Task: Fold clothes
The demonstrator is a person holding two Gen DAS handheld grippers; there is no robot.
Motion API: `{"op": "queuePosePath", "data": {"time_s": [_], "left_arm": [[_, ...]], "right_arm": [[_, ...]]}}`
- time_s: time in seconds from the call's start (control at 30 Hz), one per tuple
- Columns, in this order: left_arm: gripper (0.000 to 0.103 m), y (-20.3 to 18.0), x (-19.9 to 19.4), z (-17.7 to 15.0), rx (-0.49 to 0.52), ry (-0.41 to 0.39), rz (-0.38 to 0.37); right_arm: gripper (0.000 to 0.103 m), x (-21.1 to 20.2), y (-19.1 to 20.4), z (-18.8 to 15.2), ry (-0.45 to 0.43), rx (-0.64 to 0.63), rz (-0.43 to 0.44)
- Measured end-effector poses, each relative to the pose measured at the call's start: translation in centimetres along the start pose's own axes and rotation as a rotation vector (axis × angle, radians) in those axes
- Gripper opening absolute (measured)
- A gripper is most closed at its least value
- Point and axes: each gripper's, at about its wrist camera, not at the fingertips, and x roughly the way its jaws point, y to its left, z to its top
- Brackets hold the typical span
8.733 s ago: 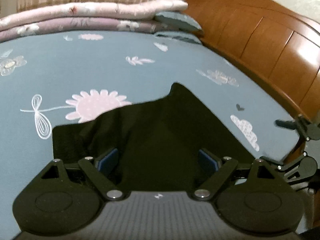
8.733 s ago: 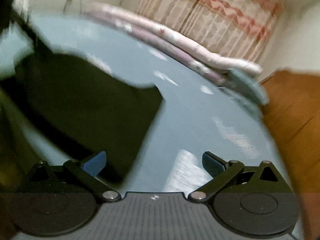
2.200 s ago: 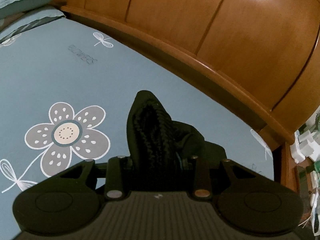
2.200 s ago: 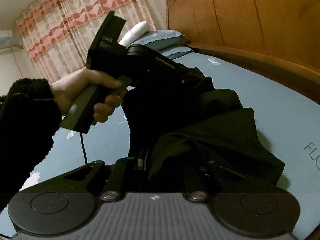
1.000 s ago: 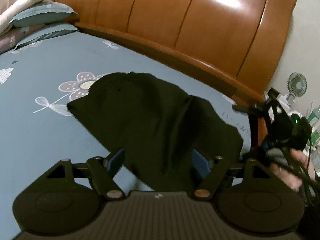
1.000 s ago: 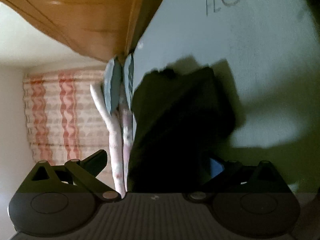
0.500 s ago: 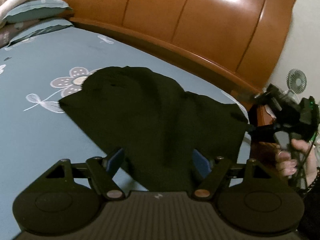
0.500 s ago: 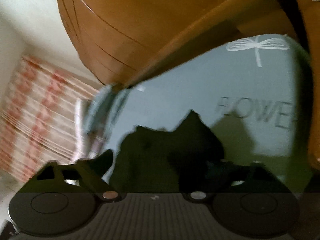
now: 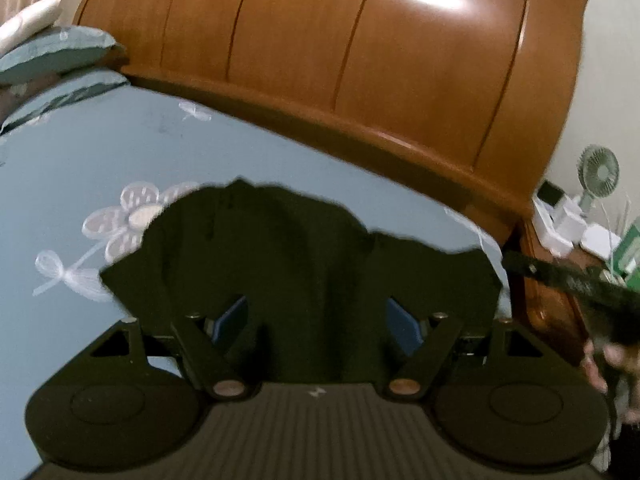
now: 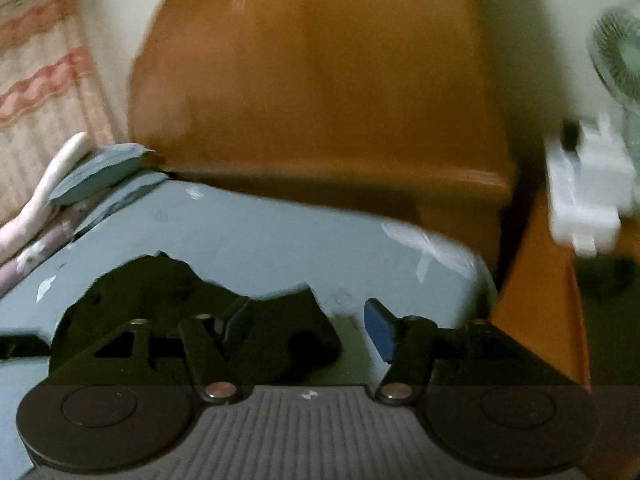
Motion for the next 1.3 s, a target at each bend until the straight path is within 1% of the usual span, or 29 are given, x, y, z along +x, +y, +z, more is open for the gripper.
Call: {"op": "queuePosePath", "data": {"time_s": [0.1,0.13,0.17,0.23,0.3,0.37,0.43,0.5,0.53,0.57,0.63,0.7,0.73,0.9,0.93,0.97,1.0,1.07,1.17,1.23,1.3], "left_arm": [[0.077,0.3,2.8,1.4,0.036,-0.019,0.037],[0.077,0.6,3.8,1.6,0.043,-0.019,0.066],[0.077,1.3,4.8,1.6,0.038,-0.004,0.101],[0.077,3.6,6.1,0.9,-0.026,0.035,0.141],[0.076,6.0,6.2,-0.2,-0.085,0.047,0.133],[0.075,7.3,5.6,-1.2,-0.096,0.042,0.114],[0.075,7.4,5.0,-1.5,-0.083,0.05,0.123],[0.075,6.6,4.4,-0.8,-0.087,0.049,0.14],[0.074,6.1,4.1,-0.2,-0.09,0.038,0.128],[0.075,5.4,3.8,0.5,-0.09,0.021,0.093],[0.077,3.6,4.1,1.7,-0.078,0.006,-0.006],[0.077,1.5,4.6,2.9,-0.062,-0.003,-0.108],[0.077,0.8,5.2,3.1,-0.06,0.003,-0.141],[0.079,-1.3,9.8,2.6,-0.072,0.077,-0.232],[0.079,-1.2,10.9,2.3,-0.077,0.098,-0.226],[0.078,-0.9,12.1,1.9,-0.085,0.122,-0.202],[0.078,-0.6,12.6,1.8,-0.103,0.134,-0.193],[0.078,-0.1,12.6,2.1,-0.151,0.14,-0.201],[0.077,-0.2,11.0,3.7,-0.167,0.092,-0.234],[0.08,-0.4,9.8,4.9,-0.171,0.054,-0.258],[0.08,-0.4,10.1,5.8,-0.156,0.043,-0.231]], "right_arm": [[0.066,1.8,2.3,-0.2,0.021,-0.082,0.081],[0.066,2.5,2.7,-0.4,0.035,-0.095,0.094],[0.066,3.2,2.9,-0.7,0.057,-0.106,0.095],[0.066,4.4,2.5,-1.6,0.104,-0.12,0.079],[0.066,5.1,1.1,-2.6,0.143,-0.118,0.035],[0.066,5.0,-0.6,-2.8,0.153,-0.1,0.028],[0.066,4.6,-1.8,-2.4,0.164,-0.077,0.032],[0.066,4.1,-1.7,-1.5,0.154,-0.051,0.03],[0.067,3.7,-1.5,-1.1,0.141,-0.043,0.042],[0.069,3.4,-1.1,-0.8,0.128,-0.049,0.059],[0.071,3.0,0.0,-0.4,0.107,-0.079,0.087],[0.073,3.0,1.1,-0.8,0.11,-0.137,0.109],[0.073,2.9,1.6,-1.0,0.113,-0.168,0.121],[0.073,3.6,1.8,-2.5,0.185,-0.224,0.149],[0.074,3.5,1.8,-2.6,0.189,-0.23,0.151],[0.074,3.5,1.7,-2.8,0.191,-0.237,0.154],[0.075,3.5,1.7,-2.8,0.192,-0.242,0.157],[0.076,3.3,1.7,-2.8,0.193,-0.244,0.164],[0.076,2.9,1.3,-2.8,0.19,-0.219,0.182],[0.076,2.7,1.0,-2.7,0.186,-0.2,0.196],[0.076,2.6,1.0,-2.7,0.181,-0.193,0.203]]}}
